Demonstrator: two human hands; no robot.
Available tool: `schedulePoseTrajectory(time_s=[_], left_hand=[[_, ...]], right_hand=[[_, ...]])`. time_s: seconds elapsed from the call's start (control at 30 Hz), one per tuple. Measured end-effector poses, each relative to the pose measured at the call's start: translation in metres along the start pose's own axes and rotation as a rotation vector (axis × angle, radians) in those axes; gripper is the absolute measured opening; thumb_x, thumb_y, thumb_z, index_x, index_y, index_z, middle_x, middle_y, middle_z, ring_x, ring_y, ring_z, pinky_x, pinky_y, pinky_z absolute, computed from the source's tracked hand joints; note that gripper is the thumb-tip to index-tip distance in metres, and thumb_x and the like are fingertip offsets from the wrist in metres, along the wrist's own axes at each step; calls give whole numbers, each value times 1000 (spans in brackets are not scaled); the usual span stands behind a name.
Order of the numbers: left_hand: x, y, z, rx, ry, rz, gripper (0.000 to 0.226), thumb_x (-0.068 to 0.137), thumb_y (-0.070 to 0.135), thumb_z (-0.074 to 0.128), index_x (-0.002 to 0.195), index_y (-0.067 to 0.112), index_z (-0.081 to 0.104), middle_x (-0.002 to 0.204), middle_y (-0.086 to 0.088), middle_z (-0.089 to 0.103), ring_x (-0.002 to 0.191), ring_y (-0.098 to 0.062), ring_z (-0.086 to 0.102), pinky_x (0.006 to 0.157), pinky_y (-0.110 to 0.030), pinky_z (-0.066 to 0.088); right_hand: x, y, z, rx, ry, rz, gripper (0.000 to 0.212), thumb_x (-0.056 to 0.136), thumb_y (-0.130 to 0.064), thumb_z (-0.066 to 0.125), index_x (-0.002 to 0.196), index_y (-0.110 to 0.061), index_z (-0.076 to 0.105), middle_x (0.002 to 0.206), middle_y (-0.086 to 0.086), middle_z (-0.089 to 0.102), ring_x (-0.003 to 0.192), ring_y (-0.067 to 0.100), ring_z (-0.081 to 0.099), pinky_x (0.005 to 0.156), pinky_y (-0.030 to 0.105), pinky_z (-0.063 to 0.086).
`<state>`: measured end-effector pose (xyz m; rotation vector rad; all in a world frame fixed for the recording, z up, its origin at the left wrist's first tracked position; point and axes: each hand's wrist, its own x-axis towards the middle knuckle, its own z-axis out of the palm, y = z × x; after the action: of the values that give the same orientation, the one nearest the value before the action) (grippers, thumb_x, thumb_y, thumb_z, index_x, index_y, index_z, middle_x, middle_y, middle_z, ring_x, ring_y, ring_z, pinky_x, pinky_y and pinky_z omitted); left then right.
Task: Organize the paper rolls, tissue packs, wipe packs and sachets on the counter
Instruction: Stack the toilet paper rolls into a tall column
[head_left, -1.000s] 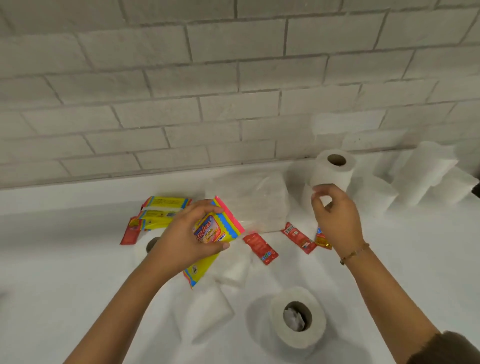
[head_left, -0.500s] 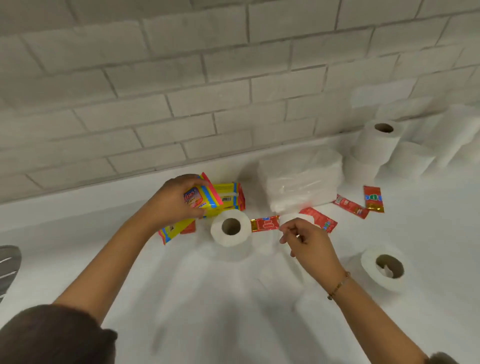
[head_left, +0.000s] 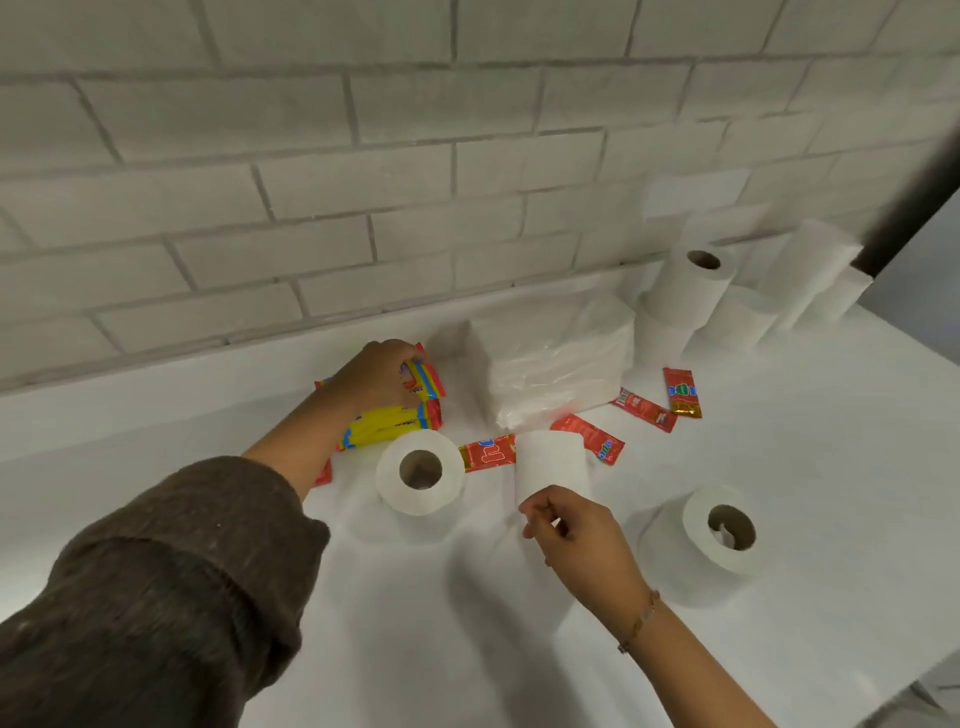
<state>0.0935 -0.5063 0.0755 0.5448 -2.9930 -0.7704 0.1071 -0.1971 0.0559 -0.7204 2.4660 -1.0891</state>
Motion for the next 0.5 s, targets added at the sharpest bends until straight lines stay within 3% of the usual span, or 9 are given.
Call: schedulePoseTrajectory(time_s=[0.1,0.17,0.27,0.33,0.4,0.5], left_hand=[[5,-7,21,2,-67,-61,69,70,19,78,133,17,50,136,-12,51,122,-27,50,100,-30,40],[4,-11,28,21,-105,-87,75,75,23,74,141,19,39,153,-14,28,140,-27,29,115,-39,22],[-3,-12,24,58,-48,-88,77,79,32,71,144,23,31,158,-10,10,146,-26,7,117,-46,-1],[-17,-8,18,-45,62,-102,67,82,34,67,142,24,37,158,-9,15,146,-24,11,118,-44,2],[-35,-1,14,-188,172,-130,56,84,34,65,136,24,46,154,-5,28,142,-22,26,118,-36,14],[-68,22,18,-307,247,-98,46,81,27,70,125,19,58,141,-2,47,129,-19,45,106,-24,30]], right_hand=[[2,5,3,-48,-32,13,16,92,-25,50,92,-33,64,86,-13,67,70,6,61,65,11,46],[2,7,0,-75,-35,7,15,92,-27,50,94,-33,64,86,-15,66,71,6,61,66,9,46],[4,7,-11,-115,-12,-26,14,91,-30,51,96,-33,64,87,-14,66,68,7,62,65,10,46],[2,8,-22,-157,7,-46,13,92,-31,51,97,-32,63,90,-12,68,68,8,63,65,10,46],[2,11,-34,-204,42,-51,13,92,-33,51,99,-31,62,94,-10,69,69,7,62,66,10,45],[-1,14,-52,-237,91,-51,16,91,-31,53,102,-26,64,98,-4,71,73,11,62,72,15,47]])
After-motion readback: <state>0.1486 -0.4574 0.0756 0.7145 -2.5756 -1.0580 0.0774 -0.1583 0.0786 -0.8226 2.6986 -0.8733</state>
